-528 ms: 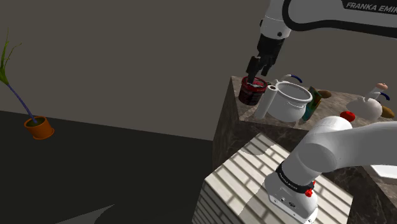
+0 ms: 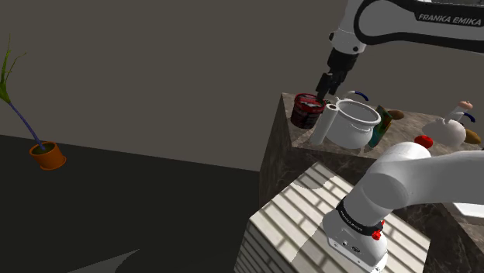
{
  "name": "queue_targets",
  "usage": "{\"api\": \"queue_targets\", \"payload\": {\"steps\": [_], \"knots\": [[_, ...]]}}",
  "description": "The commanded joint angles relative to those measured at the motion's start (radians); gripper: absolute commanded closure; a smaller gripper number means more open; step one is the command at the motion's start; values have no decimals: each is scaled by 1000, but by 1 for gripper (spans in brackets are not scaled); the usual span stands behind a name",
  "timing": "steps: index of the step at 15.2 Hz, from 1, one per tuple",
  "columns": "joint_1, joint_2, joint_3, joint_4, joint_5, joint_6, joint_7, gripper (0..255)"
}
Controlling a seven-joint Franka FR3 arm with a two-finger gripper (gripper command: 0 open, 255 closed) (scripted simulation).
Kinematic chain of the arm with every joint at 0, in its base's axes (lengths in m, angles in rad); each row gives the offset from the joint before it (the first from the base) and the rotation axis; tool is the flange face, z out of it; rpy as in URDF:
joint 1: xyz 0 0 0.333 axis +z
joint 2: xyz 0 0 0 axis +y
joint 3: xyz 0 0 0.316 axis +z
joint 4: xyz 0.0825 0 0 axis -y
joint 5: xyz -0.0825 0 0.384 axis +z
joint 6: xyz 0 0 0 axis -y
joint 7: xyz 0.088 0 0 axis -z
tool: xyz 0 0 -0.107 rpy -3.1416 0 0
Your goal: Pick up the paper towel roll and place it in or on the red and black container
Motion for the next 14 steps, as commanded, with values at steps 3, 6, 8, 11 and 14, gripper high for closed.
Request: {"api": "queue_targets", "payload": {"steps": [3, 6, 8, 11, 14], "knots": [[-22, 30, -114, -26, -61, 63, -128, 0], [-37, 69, -202, -24, -103, 106, -227, 0], [-42, 105, -262, -15, -128, 137, -293, 0], [-43, 172, -354, 10, -155, 185, -392, 0], [-32, 254, -448, 49, -167, 234, -495, 0]]}}
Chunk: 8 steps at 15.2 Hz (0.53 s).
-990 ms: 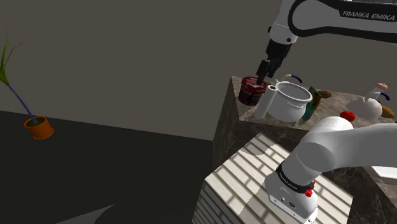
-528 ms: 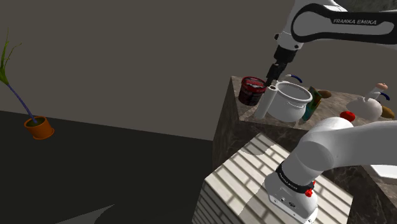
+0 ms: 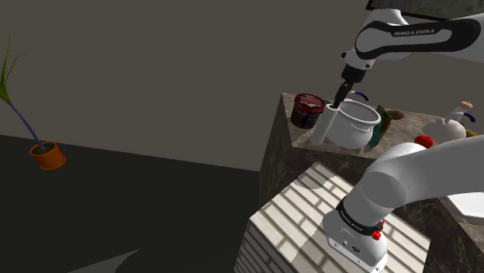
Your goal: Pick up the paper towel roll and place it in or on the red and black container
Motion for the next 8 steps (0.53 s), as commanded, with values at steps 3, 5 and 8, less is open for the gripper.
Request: {"api": "queue_targets", "payload": {"steps": [3, 5, 8], "knots": [[31, 127, -128, 71, 7, 61, -145, 0], [35, 146, -146, 69, 9, 82, -161, 0], [36, 160, -159, 39, 6, 126, -162, 0]]}}
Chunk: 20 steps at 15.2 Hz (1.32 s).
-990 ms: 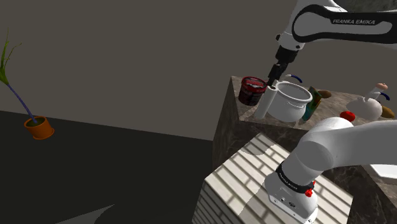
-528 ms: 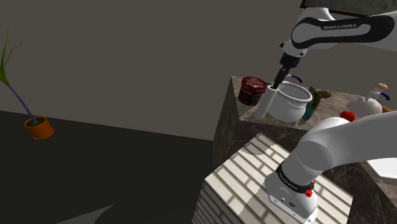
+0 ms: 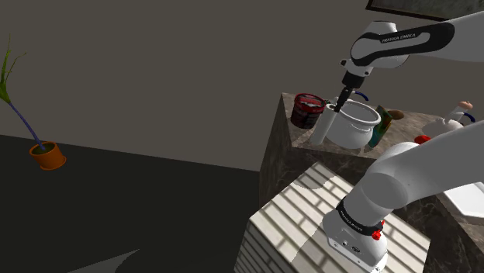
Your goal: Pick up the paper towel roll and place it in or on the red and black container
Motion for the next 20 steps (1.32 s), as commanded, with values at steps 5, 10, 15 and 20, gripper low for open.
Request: {"api": "queue_targets", "payload": {"steps": [5, 10, 15, 20], "knots": [[4, 27, -23, -42, -2, 69, -5, 0], [4, 27, -23, -42, -2, 69, -5, 0], [4, 27, -23, -42, -2, 69, -5, 255], [4, 27, -23, -42, -2, 69, -5, 255]]}}
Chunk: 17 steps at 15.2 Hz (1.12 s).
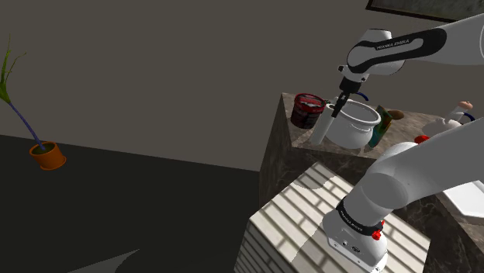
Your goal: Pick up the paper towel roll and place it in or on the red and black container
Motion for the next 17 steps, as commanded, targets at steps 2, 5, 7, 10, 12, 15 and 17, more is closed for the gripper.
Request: {"api": "queue_targets", "payload": {"steps": [2, 5, 7, 10, 12, 15, 17], "knots": [[-1, -7, 5, 9, 0, -15, 1, 255], [-3, -24, 20, 36, 2, -60, 5, 255], [-4, -35, 30, 56, 4, -89, 7, 255], [-5, -47, 44, 86, 8, -133, 9, 255], [-5, -55, 52, 107, 10, -161, 9, 255], [-4, -63, 64, 141, 15, -203, 10, 255], [-3, -67, 72, 164, 19, -230, 10, 255]]}}
